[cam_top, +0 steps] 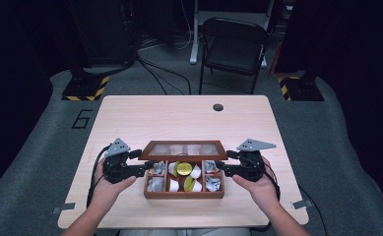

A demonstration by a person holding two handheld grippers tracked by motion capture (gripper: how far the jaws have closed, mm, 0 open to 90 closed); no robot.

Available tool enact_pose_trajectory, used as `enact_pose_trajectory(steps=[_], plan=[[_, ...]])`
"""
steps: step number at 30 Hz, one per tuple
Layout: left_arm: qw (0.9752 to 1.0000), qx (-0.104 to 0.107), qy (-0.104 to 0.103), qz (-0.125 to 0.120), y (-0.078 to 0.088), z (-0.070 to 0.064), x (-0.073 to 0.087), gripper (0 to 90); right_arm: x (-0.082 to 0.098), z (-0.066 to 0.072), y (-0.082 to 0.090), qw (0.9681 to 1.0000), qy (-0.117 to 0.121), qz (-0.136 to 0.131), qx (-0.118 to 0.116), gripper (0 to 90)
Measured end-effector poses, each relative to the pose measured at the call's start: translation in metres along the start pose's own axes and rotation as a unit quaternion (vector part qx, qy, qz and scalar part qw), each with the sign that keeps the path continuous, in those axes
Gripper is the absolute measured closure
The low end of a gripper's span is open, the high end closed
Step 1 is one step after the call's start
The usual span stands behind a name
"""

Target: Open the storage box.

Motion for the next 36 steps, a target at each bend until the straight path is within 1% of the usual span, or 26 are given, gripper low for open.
enact_pose_trajectory(steps=[4, 10, 13, 17, 22, 26, 31, 36], plan=[[1.0000, 0.001, 0.000, -0.001, 0.000, 0.002, -0.005, 33.5, -0.005, -0.002, -0.001, 1.0000, -0.004, -0.004, 0.001, 39.8], [0.9999, 0.002, 0.006, -0.008, -0.001, 0.006, -0.013, 33.5, -0.013, -0.005, -0.002, 0.9999, -0.009, -0.009, 0.005, 40.9], [0.9999, 0.001, 0.004, -0.010, 0.000, 0.007, -0.018, 33.9, -0.017, -0.008, -0.003, 0.9998, -0.018, -0.011, 0.006, 41.2], [0.9999, -0.002, 0.001, -0.015, 0.000, 0.009, -0.023, 33.9, -0.021, -0.011, -0.004, 0.9997, -0.021, -0.015, 0.004, 41.8], [0.9998, -0.001, 0.006, -0.021, -0.002, 0.013, -0.031, 33.8, -0.029, -0.014, -0.005, 0.9995, -0.022, -0.020, 0.004, 42.4], [0.9996, -0.006, 0.008, -0.028, -0.004, 0.016, -0.039, 33.8, -0.036, -0.018, -0.008, 0.9992, -0.028, -0.027, 0.009, 42.2], [0.9991, -0.010, 0.010, -0.040, -0.007, 0.021, -0.045, 33.9, -0.045, -0.023, -0.011, 0.9988, -0.031, -0.036, 0.008, 42.2], [0.9991, -0.020, 0.007, -0.036, -0.015, 0.025, -0.048, 33.7, -0.050, -0.028, -0.016, 0.9984, -0.037, -0.042, 0.009, 41.7]])
Point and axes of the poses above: each handheld gripper's, and its own axes: y roughly backward along the jaws, x roughly out of its underside, z roughly to its left, the point moved 5 cm from there along -y, roughly forward along the jaws, and after that the axes turned 3 degrees about z, right-handed, at the moved point
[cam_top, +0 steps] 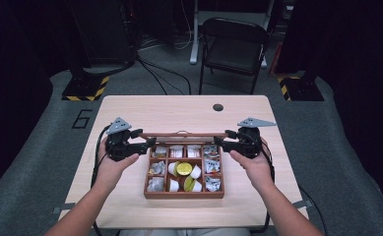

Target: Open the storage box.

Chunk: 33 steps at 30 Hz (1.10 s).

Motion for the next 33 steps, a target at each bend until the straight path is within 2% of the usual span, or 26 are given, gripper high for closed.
enact_pose_trajectory(steps=[5, 19, 28, 33], plan=[[1.0000, 0.000, 0.005, -0.006, -0.006, 0.003, -0.003, 33.8, -0.003, -0.004, -0.004, 1.0000, 0.001, -0.006, 0.000, 41.3], [0.9998, -0.008, -0.007, -0.018, -0.021, 0.007, -0.010, 33.6, -0.010, -0.011, -0.013, 1.0000, 0.001, -0.008, 0.006, 42.5], [0.9996, -0.004, -0.003, -0.027, -0.027, 0.012, -0.014, 34.8, -0.014, -0.015, -0.022, 0.9999, 0.000, -0.004, 0.011, 43.0], [0.9995, -0.001, 0.006, -0.031, -0.032, 0.017, -0.016, 34.9, -0.016, -0.019, -0.028, 0.9999, 0.000, -0.004, 0.012, 43.2]])
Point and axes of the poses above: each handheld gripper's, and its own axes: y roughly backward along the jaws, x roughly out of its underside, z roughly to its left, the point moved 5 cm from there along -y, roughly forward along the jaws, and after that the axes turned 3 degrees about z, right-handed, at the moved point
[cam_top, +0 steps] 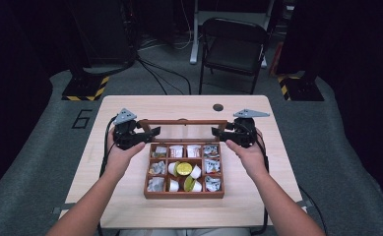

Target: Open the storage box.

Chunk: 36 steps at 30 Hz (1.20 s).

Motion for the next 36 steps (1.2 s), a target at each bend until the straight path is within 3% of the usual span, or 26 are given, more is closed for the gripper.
enact_pose_trajectory(steps=[13, 33, 36], plan=[[1.0000, -0.007, -0.003, -0.003, -0.009, 0.006, -0.001, 34.9, -0.004, -0.006, -0.009, 1.0000, 0.002, -0.002, 0.006, 44.6], [0.9996, 0.003, 0.028, 0.009, -0.025, 0.016, 0.005, 34.9, 0.000, -0.016, -0.028, 1.0000, 0.004, 0.006, 0.004, 44.5], [0.9996, 0.002, 0.025, 0.009, -0.027, 0.018, 0.007, 34.9, 0.001, -0.017, -0.030, 1.0000, 0.004, 0.007, 0.004, 44.5]])
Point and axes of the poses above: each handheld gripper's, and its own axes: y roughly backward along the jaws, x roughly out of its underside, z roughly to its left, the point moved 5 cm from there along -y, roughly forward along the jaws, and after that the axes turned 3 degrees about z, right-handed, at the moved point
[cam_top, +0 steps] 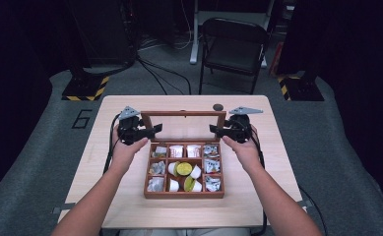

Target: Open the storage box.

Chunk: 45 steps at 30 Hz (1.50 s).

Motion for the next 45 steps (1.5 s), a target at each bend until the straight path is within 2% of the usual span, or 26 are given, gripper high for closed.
enact_pose_trajectory(steps=[5, 12, 13, 14, 16, 20, 25, 31, 33, 35, 38, 43, 45], plan=[[0.9999, 0.005, 0.009, 0.001, -0.005, 0.003, 0.006, 34.9, 0.003, -0.002, -0.005, 1.0000, 0.000, 0.006, 0.000, 44.4], [0.9999, 0.006, 0.009, 0.011, -0.011, 0.005, 0.011, 34.9, 0.008, -0.003, -0.009, 1.0000, 0.004, 0.006, 0.000, 44.1], [0.9998, 0.008, 0.015, 0.012, -0.011, 0.004, 0.012, 34.9, 0.009, -0.004, -0.010, 1.0000, 0.001, 0.007, 0.000, 44.2], [0.9999, 0.006, 0.009, 0.011, -0.012, 0.005, 0.012, 34.9, 0.011, -0.005, -0.011, 1.0000, 0.002, 0.010, 0.001, 44.4], [0.9998, 0.007, 0.014, 0.014, -0.013, 0.005, 0.013, 34.9, 0.014, -0.006, -0.013, 0.9999, -0.002, 0.012, 0.000, 44.4], [0.9998, 0.005, 0.010, 0.014, -0.015, 0.006, 0.014, 34.8, 0.019, -0.008, -0.016, 0.9998, -0.008, 0.019, 0.004, 44.8], [0.9996, -0.002, 0.007, 0.026, -0.018, 0.007, 0.017, 34.7, 0.019, -0.010, -0.017, 0.9998, -0.003, 0.016, 0.006, 46.5], [0.9996, -0.002, 0.009, 0.028, -0.020, 0.009, 0.018, 34.7, 0.018, -0.010, -0.018, 0.9998, -0.001, 0.015, 0.009, 47.6], [0.9992, -0.004, 0.010, 0.037, -0.022, 0.010, 0.022, 34.7, 0.018, -0.011, -0.018, 0.9999, -0.003, 0.014, 0.006, 48.0], [0.9994, -0.005, 0.009, 0.034, -0.023, 0.011, 0.024, 34.9, 0.018, -0.011, -0.018, 0.9999, -0.002, 0.014, 0.006, 48.1], [0.9987, -0.003, 0.026, 0.043, -0.025, 0.015, 0.034, 35.4, 0.018, -0.012, -0.018, 0.9999, -0.007, 0.013, 0.006, 48.6], [0.9986, -0.003, 0.031, 0.044, -0.031, 0.019, 0.043, 36.4, 0.017, -0.013, -0.019, 0.9999, -0.010, 0.010, 0.005, 49.0], [0.9988, -0.005, 0.024, 0.042, -0.033, 0.020, 0.045, 37.5, 0.017, -0.014, -0.020, 0.9999, -0.010, 0.009, 0.006, 49.1]])
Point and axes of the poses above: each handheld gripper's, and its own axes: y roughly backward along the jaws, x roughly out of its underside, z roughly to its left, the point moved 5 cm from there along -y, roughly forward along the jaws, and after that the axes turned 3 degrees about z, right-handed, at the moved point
